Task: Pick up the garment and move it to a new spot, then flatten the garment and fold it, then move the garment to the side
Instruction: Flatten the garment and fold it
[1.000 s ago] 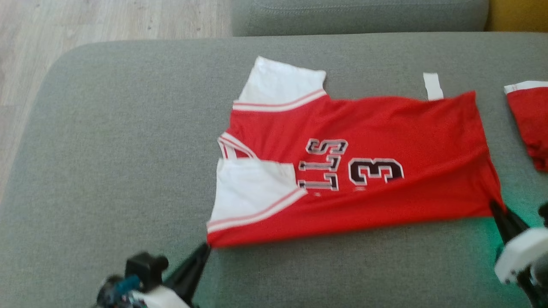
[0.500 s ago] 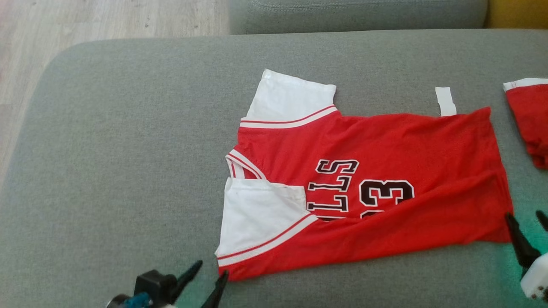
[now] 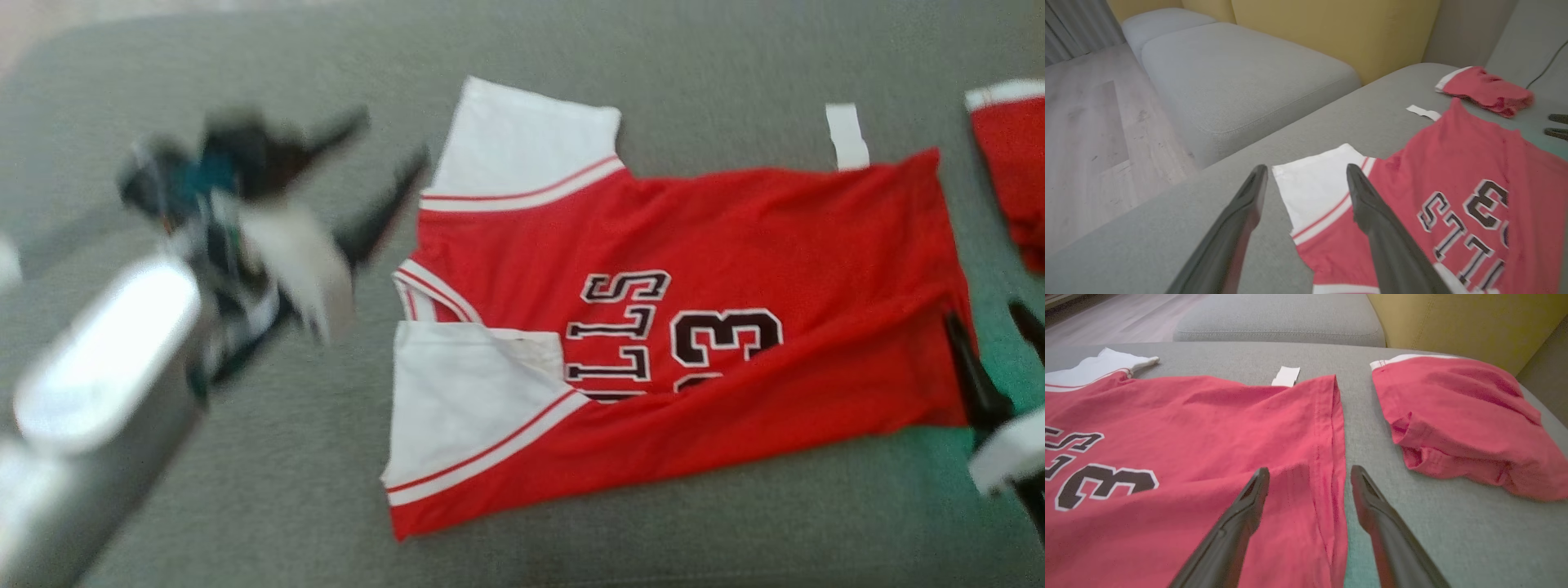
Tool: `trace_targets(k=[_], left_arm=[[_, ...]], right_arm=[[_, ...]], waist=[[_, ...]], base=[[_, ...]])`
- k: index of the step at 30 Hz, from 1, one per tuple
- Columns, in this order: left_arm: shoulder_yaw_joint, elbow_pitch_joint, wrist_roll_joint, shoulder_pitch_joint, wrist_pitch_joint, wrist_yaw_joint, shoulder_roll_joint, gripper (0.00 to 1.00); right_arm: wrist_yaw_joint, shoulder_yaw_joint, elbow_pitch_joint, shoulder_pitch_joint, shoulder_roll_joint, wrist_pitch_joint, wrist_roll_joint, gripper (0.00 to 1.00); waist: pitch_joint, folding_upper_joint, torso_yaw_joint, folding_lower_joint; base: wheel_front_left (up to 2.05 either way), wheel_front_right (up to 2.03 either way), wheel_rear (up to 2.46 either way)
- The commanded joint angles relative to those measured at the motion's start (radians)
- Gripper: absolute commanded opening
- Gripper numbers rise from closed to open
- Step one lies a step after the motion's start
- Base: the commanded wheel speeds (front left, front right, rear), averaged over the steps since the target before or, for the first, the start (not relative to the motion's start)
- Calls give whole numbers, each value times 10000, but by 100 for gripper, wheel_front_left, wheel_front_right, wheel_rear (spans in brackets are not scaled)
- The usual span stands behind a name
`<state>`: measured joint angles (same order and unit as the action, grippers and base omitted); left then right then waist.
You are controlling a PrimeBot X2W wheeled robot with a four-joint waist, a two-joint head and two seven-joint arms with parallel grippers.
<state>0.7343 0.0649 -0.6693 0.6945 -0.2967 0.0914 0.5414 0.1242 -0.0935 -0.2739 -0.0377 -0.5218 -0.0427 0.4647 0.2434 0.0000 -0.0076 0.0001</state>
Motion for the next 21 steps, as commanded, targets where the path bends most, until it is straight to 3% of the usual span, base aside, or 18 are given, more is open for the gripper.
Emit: trace_targets(k=[1,10,21], left_arm=[[-332,305,-157,1297,-547,177,107,100],[332,3300,-1186,4277,-2028,385,-549,100],[1577,5708,-1905,5568,-2177,391,25,100]], right_arm=[[65,-91,581,-497,-212,84,-204,100],[65,-476,1266,-1372,393,215,-706,100],[65,-756,1057,-1736,809,-60,-744,100]], waist=[[738,0,-633,-1],[1901,0,-1798,-1],[2638,0,-2680,-1]], base=[[0,0,0],[0,0,0],[0,0,0]])
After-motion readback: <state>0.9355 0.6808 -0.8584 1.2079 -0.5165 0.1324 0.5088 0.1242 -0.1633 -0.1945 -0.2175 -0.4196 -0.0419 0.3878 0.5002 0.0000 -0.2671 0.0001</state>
